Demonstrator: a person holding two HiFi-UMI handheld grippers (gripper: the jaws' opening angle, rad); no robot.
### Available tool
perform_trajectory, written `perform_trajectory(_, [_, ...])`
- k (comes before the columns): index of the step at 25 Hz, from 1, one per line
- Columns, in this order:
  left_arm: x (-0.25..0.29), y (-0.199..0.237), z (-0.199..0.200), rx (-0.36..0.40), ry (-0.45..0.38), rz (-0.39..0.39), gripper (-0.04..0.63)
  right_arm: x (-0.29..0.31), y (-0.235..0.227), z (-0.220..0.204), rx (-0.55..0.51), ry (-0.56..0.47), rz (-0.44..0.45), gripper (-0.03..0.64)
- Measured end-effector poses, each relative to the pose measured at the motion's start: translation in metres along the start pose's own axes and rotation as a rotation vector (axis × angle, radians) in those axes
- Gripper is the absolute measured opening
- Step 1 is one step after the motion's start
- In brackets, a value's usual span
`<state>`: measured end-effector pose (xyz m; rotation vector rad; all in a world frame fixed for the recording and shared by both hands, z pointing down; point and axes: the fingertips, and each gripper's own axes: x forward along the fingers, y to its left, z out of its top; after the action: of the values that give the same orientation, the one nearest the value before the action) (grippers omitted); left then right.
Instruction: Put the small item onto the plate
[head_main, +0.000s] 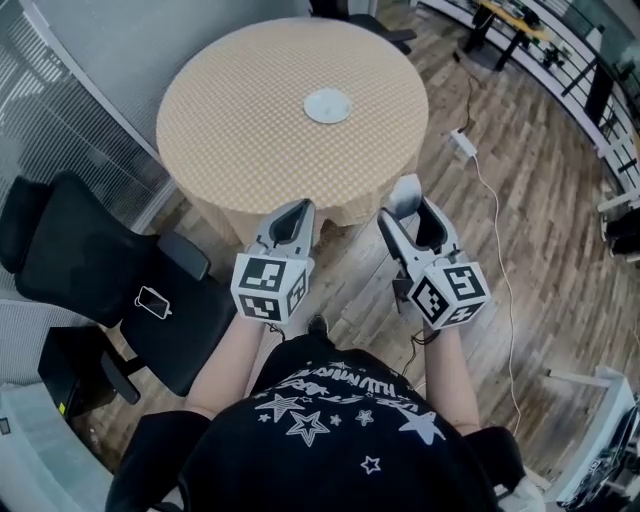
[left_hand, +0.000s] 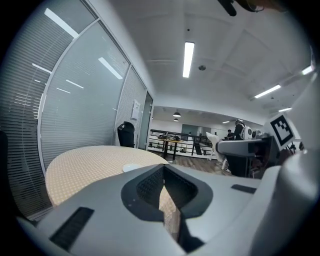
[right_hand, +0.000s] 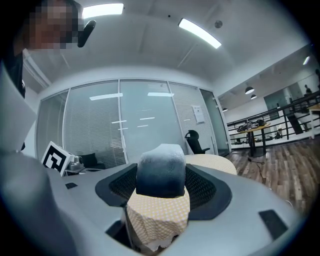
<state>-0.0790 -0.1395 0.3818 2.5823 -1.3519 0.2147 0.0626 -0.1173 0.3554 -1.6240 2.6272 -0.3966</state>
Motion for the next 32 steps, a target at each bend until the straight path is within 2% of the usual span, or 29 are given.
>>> perform_trajectory(4, [0.014,0.042,-0.005,-0.008,0.037,0.033,0.005,0.043,0.003,-0.007,0.014,0.021,0.012,0.301])
perform_trajectory(9, [0.032,0.07,-0.015,-0.058,0.059,0.043,0.005,0.065,0.002,-0.028,0.033,0.09,0.016,0.301])
perform_trajectory(17, [0.054,0.073,-0.013,-0.056,0.054,0.019,0.005,0.092,-0.015,-0.025,0.012,0.109,0.022,0.301])
perform_trajectory(26, [0.079,0.118,0.007,-0.035,0.024,0.159,0.005,0.165,-0.044,-0.016,0.003,0.099,0.131,0.301])
perform_trajectory(32, [0.121,0.143,0.019,-0.035,0.029,0.231,0.005,0.222,-0.077,-0.012,0.007,0.128,0.195,0.301])
